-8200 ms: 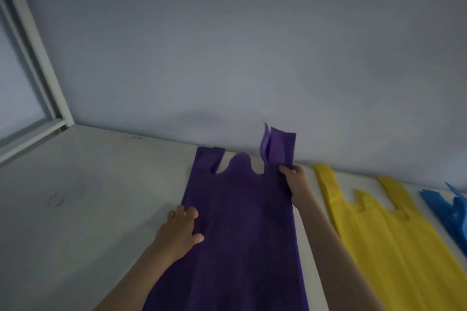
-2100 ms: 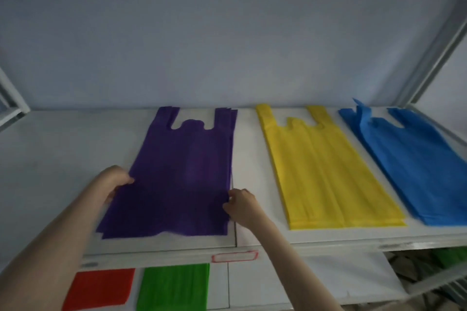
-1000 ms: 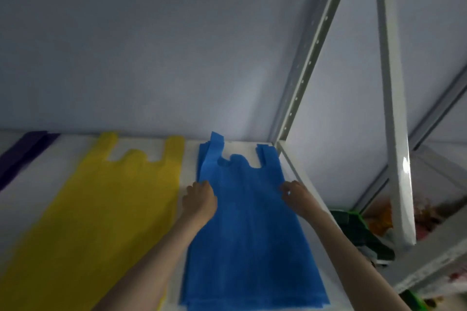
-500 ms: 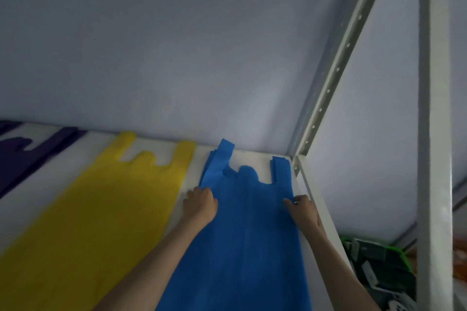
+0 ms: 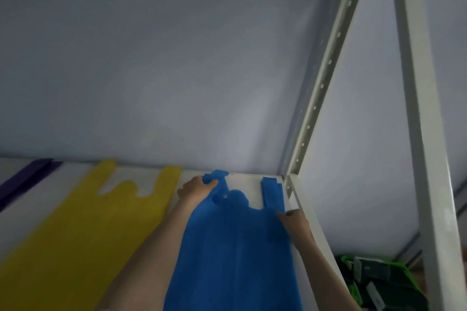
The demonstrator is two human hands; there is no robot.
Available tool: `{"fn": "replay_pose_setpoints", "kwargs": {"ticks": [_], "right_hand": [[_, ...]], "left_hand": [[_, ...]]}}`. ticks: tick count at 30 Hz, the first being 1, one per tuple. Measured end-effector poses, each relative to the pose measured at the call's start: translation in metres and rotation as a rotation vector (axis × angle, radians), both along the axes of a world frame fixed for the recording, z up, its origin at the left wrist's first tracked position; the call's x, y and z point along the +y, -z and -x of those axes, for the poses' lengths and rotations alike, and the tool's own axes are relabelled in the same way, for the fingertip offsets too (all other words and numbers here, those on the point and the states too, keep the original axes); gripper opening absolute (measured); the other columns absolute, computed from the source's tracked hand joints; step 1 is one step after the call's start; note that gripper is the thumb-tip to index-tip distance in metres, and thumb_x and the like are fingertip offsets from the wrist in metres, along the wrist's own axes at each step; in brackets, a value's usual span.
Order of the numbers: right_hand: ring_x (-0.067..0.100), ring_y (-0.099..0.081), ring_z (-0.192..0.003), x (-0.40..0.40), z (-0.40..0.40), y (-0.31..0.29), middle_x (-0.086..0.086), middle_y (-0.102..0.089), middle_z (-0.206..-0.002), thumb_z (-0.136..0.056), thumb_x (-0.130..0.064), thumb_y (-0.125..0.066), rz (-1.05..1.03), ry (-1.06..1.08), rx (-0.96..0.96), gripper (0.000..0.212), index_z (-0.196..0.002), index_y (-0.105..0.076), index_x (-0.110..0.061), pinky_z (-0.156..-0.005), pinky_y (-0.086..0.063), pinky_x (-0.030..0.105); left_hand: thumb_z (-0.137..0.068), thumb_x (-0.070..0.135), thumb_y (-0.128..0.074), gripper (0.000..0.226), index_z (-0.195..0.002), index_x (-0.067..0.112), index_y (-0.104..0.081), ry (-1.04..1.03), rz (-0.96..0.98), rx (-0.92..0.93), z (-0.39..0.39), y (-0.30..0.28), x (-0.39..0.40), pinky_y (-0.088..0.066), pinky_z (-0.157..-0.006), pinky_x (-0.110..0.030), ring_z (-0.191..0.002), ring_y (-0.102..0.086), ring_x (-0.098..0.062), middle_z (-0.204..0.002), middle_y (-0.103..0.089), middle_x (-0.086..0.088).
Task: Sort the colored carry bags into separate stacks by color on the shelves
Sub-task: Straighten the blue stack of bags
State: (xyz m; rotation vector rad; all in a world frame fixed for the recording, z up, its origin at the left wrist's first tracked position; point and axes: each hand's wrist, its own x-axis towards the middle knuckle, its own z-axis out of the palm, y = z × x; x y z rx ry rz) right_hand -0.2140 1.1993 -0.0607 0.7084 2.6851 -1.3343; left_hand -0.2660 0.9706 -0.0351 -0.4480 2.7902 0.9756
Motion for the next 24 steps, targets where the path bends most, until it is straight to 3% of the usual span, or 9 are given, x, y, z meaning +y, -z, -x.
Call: {"fn": "replay_pose_setpoints", "kwargs": {"ticks": [4,6,8,10,12,15,18,21,24], "right_hand": [[0.012,-0.033,-0.052,-0.001,-0.005,0.005,-0.001,-0.035,-0.06,-0.088,-0.014,-0.052,-0.036,-0.02,-0.041,0.034,-0.061,-0.032,-0.016,-0.045,-0.021,0.023],[0.016,-0.045,-0.069,-0.002,-0.013,0.0,0.005,-0.051,-0.082,-0.088,-0.011,-0.05,-0.064,-0.039,-0.059,0.004,-0.085,-0.05,-0.008,-0.047,-0.026,0.021],[0.021,-0.052,-0.091,-0.002,-0.022,-0.001,0.012,-0.054,-0.113,-0.089,-0.01,-0.048,-0.104,-0.052,-0.081,0.03,-0.118,-0.048,-0.003,-0.056,-0.037,0.021],[0.026,-0.052,-0.11,-0.005,-0.036,-0.003,0.014,-0.048,-0.128,-0.091,-0.01,-0.046,-0.167,-0.062,-0.108,0.036,-0.126,-0.043,-0.002,-0.075,-0.043,0.026],[0.028,-0.047,-0.117,-0.008,-0.052,-0.001,0.015,-0.043,-0.132,-0.092,-0.011,-0.045,-0.209,-0.085,-0.145,0.036,-0.127,-0.041,-0.002,-0.089,-0.043,0.031],[0.027,-0.046,-0.117,-0.011,-0.075,0.004,0.013,-0.041,-0.13,-0.093,-0.013,-0.044,-0.248,-0.113,-0.174,0.034,-0.126,-0.04,-0.005,-0.096,-0.04,0.031],[0.025,-0.044,-0.119,-0.013,-0.094,0.004,0.01,-0.039,-0.13,-0.094,-0.019,-0.044,-0.258,-0.14,-0.174,0.035,-0.127,-0.038,-0.009,-0.098,-0.039,0.03],[0.024,-0.041,-0.123,-0.012,-0.103,0.006,0.008,-0.037,-0.132,-0.095,-0.023,-0.045,-0.269,-0.156,-0.146,0.039,-0.131,-0.035,-0.013,-0.102,-0.035,0.029],[0.023,-0.041,-0.122,-0.013,-0.108,0.004,0.007,-0.037,-0.132,-0.095,-0.024,-0.046,-0.271,-0.165,-0.116,0.042,-0.133,-0.035,-0.013,-0.105,-0.034,0.028]], "left_hand": [[-0.091,0.02,-0.049,0.019,-0.104,0.006,-0.054,-0.022,-0.198,0.09,0.013,-0.001,0.007,-0.04,-0.071,-0.032,-0.088,-0.057,-0.028,-0.1,-0.06,-0.013],[-0.091,0.01,-0.048,0.021,-0.11,0.002,-0.051,-0.078,-0.315,0.192,0.015,0.001,0.008,-0.041,-0.069,-0.036,-0.092,-0.059,-0.031,-0.112,-0.061,-0.019],[-0.091,0.004,-0.048,0.03,-0.122,0.003,-0.045,-0.107,-0.436,0.306,0.013,0.004,0.008,-0.039,-0.071,-0.032,-0.093,-0.055,-0.027,-0.121,-0.058,-0.019],[-0.092,0.0,-0.048,0.05,-0.139,0.007,-0.033,-0.096,-0.475,0.353,0.012,0.012,0.006,-0.042,-0.078,-0.033,-0.105,-0.056,-0.031,-0.128,-0.055,-0.02],[-0.093,0.003,-0.048,0.059,-0.146,0.008,-0.022,-0.1,-0.38,0.255,0.014,0.02,0.005,-0.046,-0.087,-0.04,-0.114,-0.056,-0.036,-0.13,-0.054,-0.021],[-0.094,0.013,-0.05,0.046,-0.134,-0.002,-0.034,-0.224,-0.328,0.102,0.023,0.025,0.003,-0.047,-0.089,-0.042,-0.114,-0.056,-0.038,-0.129,-0.054,-0.022],[-0.089,0.007,-0.048,0.036,-0.124,-0.002,-0.05,-0.222,-0.424,0.198,0.031,0.022,0.004,-0.048,-0.086,-0.04,-0.111,-0.059,-0.036,-0.123,-0.06,-0.021],[-0.087,-0.004,-0.044,0.04,-0.127,0.001,-0.046,-0.175,-0.554,0.373,0.027,0.023,0.004,-0.045,-0.078,-0.035,-0.106,-0.058,-0.034,-0.121,-0.059,-0.019],[-0.094,0.009,-0.045,0.046,-0.138,0.003,-0.034,-0.27,-0.341,0.22,0.023,0.032,0.0,-0.048,-0.091,-0.043,-0.113,-0.056,-0.037,-0.129,-0.055,-0.019]]}}
